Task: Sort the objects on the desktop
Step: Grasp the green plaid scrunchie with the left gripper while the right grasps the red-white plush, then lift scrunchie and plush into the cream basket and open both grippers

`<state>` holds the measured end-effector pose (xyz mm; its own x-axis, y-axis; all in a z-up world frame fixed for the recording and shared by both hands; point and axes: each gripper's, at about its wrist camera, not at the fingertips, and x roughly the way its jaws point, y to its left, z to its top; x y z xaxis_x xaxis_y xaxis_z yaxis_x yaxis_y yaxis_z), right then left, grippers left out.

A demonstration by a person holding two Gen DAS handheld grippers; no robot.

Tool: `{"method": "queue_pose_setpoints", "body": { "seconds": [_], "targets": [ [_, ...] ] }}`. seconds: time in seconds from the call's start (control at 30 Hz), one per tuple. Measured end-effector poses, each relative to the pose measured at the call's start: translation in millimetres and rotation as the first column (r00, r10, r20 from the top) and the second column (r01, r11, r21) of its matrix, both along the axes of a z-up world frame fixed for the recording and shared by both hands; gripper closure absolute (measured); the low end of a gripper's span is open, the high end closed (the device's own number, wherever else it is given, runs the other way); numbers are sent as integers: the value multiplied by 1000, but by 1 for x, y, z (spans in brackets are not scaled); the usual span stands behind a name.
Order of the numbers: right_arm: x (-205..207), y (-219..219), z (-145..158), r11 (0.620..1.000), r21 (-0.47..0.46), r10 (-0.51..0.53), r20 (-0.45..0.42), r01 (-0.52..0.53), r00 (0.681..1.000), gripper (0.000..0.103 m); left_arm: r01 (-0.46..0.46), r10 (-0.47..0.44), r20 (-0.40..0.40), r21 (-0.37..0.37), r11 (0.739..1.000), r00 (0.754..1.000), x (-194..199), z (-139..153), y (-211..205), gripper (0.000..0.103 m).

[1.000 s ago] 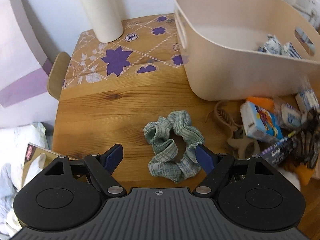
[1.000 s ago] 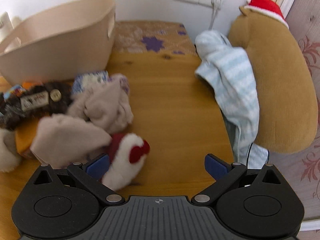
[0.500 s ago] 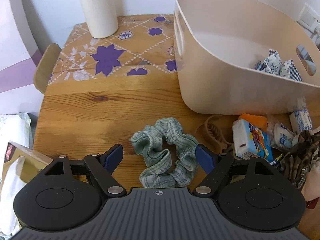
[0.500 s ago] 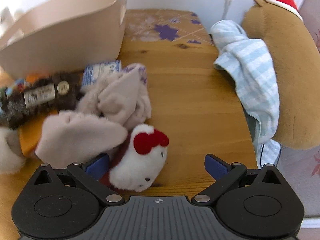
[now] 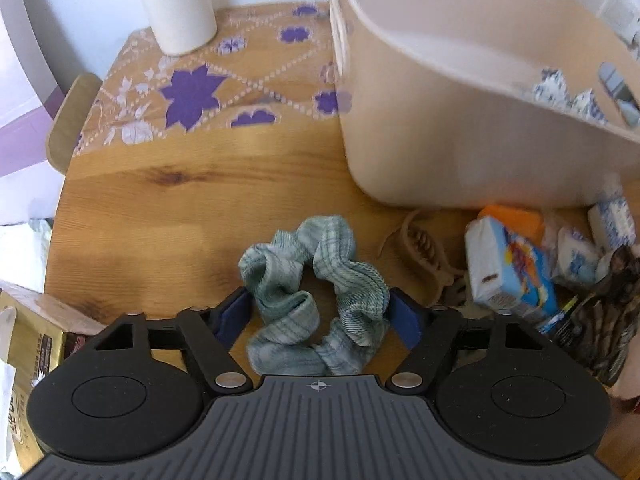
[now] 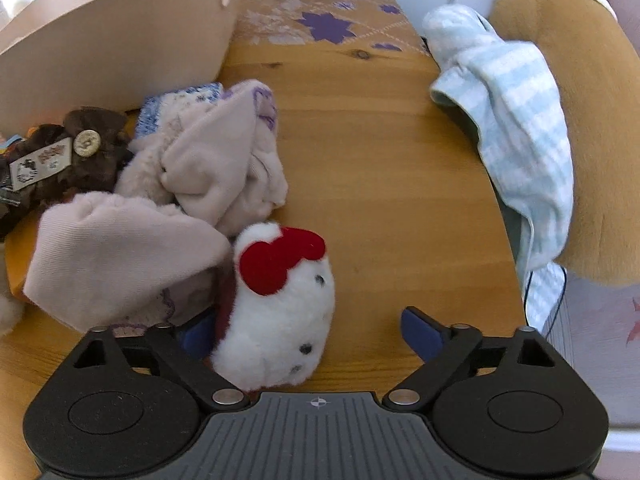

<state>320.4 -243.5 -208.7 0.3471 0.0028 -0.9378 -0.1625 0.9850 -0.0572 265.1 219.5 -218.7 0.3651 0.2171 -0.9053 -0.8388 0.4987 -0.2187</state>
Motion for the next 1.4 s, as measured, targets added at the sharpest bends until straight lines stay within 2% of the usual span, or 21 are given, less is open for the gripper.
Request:
{"method": "queue_pose_setpoints", "body": {
  "seconds": [0.13, 0.23, 0.3, 0.37, 0.4, 0.47, 0.53, 0.6, 0.77, 1.1, 1.27, 1.4],
  "targets": [
    [0, 4, 4, 999, 6, 39, 2, -39, 999, 24, 5, -5, 7, 25, 1000, 1000, -3, -1, -8, 35],
    [-5, 4, 7, 997, 32, 66, 5, -66, 998, 41, 5, -5, 18, 38, 999, 1000, -5, 1, -12, 45],
    [-6, 6, 9, 995, 42, 86, 3, -86, 996, 54, -10, 9, 21, 37, 999, 1000, -7, 1, -13, 59],
    [-7, 7, 9, 994, 44, 104, 3, -104, 995, 59, -25, 24, 29, 25, 999, 999, -10, 2, -13, 68],
    [-9, 8, 9, 993, 45, 109, 4, -109, 994, 60, -32, 31, 38, 12, 999, 999, -13, 3, -14, 74],
    [-11, 9, 9, 991, 43, 127, 6, -127, 992, 62, -36, 36, 45, -6, 999, 998, -16, 4, -18, 78],
    [-14, 7, 10, 988, 33, 148, 9, -148, 989, 62, -40, 40, 34, -3, 999, 999, -18, 6, -25, 80],
    [-19, 4, 11, 988, 35, 153, 10, -154, 988, 63, -47, 46, 21, 33, 998, 999, -21, 10, -35, 81],
    [-22, -6, 23, 984, 49, 171, 30, -172, 985, 63, -69, 65, 60, 63, 996, 996, -31, 27, -52, 81],
    [-25, -21, 67, 964, 89, 240, 116, -250, 964, 63, -114, 95, 137, 134, 984, 986, -54, 71, -74, 81],
    [-18, -22, 95, 949, 85, 284, 191, -304, 940, 63, -122, 90, 192, 161, 979, 977, -56, 96, -80, 81],
    [-5, -18, 120, 939, 92, 298, 257, -330, 919, 63, -138, 90, 215, 220, 966, 972, -49, 122, -78, 81]
  ]
}}
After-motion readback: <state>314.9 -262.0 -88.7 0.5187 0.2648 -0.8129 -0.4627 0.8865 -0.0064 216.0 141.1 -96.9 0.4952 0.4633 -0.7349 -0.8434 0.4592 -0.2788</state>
